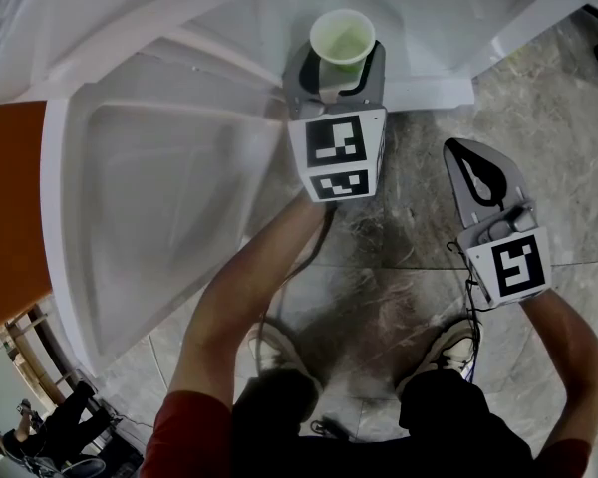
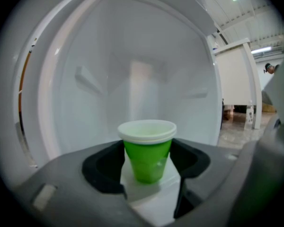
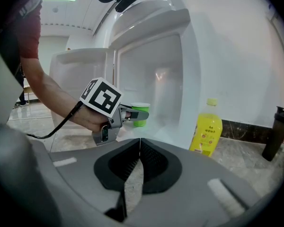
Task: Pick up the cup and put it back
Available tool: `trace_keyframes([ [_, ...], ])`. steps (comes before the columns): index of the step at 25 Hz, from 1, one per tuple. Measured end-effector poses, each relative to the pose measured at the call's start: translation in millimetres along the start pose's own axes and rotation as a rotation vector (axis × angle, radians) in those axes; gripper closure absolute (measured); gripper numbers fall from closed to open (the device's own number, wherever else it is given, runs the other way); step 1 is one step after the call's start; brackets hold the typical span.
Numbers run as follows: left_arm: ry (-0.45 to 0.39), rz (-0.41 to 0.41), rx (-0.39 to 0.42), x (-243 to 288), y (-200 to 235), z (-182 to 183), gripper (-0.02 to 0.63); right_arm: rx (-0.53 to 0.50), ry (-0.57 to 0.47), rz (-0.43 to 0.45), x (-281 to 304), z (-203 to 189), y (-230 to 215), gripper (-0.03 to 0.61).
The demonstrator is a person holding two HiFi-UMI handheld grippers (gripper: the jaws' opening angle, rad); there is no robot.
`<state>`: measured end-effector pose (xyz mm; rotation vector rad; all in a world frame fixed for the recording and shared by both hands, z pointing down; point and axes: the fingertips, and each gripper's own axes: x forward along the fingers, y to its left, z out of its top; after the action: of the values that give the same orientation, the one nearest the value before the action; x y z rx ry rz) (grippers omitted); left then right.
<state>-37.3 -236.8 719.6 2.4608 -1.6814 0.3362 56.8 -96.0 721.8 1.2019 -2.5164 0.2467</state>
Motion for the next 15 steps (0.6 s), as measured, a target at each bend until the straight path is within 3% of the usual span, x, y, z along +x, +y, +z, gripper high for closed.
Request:
trace_keyframes([
  [15, -0.056, -0.077, 0.041, -27, -17, 27, 0.318, -0.02, 0.008, 0.003, -3, 4, 5, 0.577],
])
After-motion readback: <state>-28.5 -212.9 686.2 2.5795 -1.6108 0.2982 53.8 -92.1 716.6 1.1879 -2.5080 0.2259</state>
